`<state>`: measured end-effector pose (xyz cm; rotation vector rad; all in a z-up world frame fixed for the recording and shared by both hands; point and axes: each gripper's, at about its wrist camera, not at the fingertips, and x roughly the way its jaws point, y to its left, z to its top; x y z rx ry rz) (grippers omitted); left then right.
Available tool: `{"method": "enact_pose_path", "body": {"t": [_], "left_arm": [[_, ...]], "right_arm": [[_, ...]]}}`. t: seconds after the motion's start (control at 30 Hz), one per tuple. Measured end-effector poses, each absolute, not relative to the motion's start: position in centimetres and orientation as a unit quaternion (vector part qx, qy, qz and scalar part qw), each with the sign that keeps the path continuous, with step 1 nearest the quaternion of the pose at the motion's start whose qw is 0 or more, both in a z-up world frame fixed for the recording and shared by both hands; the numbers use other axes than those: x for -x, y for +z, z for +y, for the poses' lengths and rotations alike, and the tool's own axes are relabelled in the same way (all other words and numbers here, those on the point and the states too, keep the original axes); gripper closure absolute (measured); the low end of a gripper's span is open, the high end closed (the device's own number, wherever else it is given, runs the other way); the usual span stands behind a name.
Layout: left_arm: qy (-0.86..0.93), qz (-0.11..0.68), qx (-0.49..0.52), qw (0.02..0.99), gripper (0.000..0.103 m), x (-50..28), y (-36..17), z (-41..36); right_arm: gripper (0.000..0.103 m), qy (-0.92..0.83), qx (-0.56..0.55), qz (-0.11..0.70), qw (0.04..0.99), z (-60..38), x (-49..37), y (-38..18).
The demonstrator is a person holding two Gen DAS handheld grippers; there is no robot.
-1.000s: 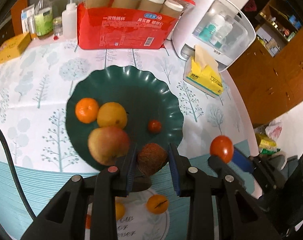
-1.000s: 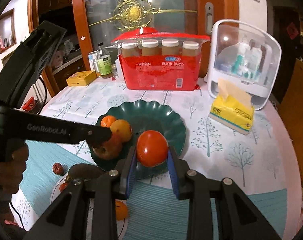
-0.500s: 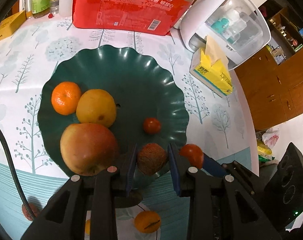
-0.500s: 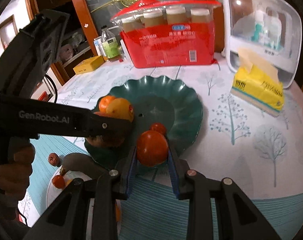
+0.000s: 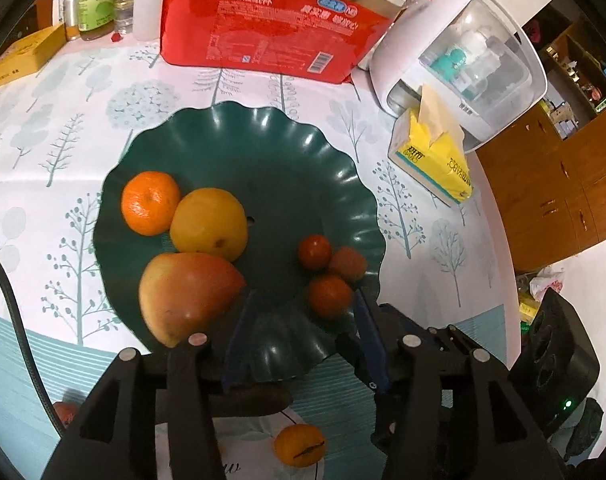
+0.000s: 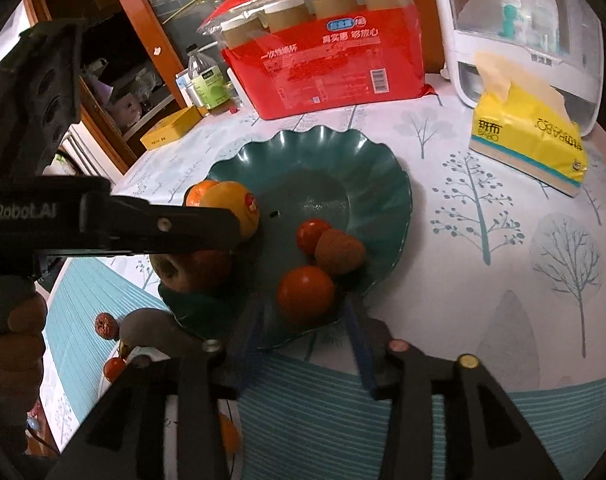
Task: Organize fruits
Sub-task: 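Lower the dried fruit and tomato onto the green plate and open both tools, then withdraw both open tools from the plate back toward the mat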
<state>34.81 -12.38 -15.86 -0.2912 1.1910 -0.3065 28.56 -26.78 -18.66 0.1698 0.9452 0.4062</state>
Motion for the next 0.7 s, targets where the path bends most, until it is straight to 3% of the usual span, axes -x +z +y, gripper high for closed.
{"method": "enact_pose_path", "body": {"t": [0.07, 0.27, 0.7], "left_arm": [[-0.138, 0.555, 0.136, 0.809, 0.045, -34.5, -15.5, -12.2], [-0.130, 0.542, 0.136, 0.819, 0.040, -32.8, -13.6, -11.5], [-0.094, 0.527, 0.138, 0.834, 0.038, -27.0, -10.5, -7.2]], "right_arm": [[0.055, 0.192, -0.085, 0.449, 0.869, -27.0, -28.4, -18.3], [0.054, 0.185, -0.099, 0.446, 0.870, -27.6, -27.4, -17.2], [0.051, 0.170, -0.128, 0.431, 0.877, -27.9, -23.1, -14.3]]}}
